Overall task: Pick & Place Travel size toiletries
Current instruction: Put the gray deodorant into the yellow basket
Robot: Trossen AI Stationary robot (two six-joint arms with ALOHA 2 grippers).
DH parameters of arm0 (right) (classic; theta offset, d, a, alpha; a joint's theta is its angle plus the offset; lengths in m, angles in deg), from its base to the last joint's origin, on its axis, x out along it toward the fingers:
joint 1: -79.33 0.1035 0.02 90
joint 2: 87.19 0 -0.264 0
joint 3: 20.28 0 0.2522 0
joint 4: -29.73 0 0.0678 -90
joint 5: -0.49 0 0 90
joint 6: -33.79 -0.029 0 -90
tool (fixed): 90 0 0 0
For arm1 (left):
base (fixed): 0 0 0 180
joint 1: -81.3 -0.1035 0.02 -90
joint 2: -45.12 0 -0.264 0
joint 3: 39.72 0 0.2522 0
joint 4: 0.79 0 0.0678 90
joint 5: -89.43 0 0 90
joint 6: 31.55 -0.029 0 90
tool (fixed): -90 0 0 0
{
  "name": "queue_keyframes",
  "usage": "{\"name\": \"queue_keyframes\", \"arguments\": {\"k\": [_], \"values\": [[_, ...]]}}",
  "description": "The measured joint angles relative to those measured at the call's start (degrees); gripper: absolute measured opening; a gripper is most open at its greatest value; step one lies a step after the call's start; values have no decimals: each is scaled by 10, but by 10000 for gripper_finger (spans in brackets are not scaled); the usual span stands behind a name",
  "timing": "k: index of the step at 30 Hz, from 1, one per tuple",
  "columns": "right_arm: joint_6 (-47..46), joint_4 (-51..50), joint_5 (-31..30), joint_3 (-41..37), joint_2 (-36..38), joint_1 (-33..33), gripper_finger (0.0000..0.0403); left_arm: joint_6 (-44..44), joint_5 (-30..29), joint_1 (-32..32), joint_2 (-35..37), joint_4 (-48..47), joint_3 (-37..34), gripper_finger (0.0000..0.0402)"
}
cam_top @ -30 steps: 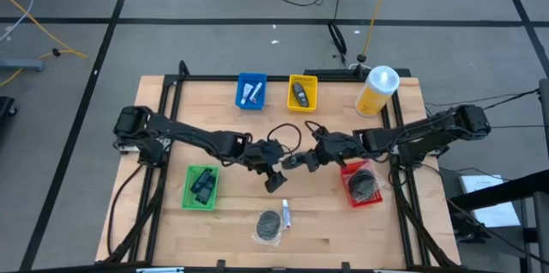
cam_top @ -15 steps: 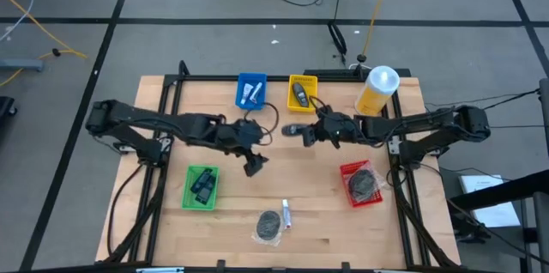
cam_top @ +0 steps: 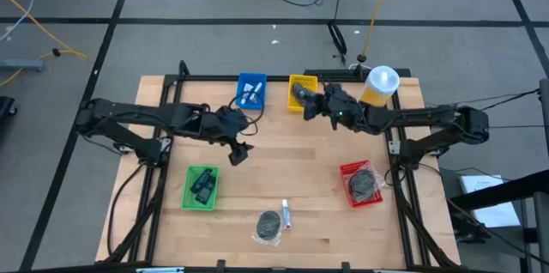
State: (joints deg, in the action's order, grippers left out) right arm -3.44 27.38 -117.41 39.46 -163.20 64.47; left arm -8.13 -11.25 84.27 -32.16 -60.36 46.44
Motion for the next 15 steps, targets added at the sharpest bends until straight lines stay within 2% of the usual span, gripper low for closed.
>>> {"name": "queue_keyframes", "arguments": {"k": [7, 15], "values": [[100, 14, -54, 0, -11, -35, 111, -26, 1, -22, 1, -2, -1, 333], [145, 64, -68, 0, -87, -48, 110, -42, 2, -39, 1, 5, -1, 333]]}}
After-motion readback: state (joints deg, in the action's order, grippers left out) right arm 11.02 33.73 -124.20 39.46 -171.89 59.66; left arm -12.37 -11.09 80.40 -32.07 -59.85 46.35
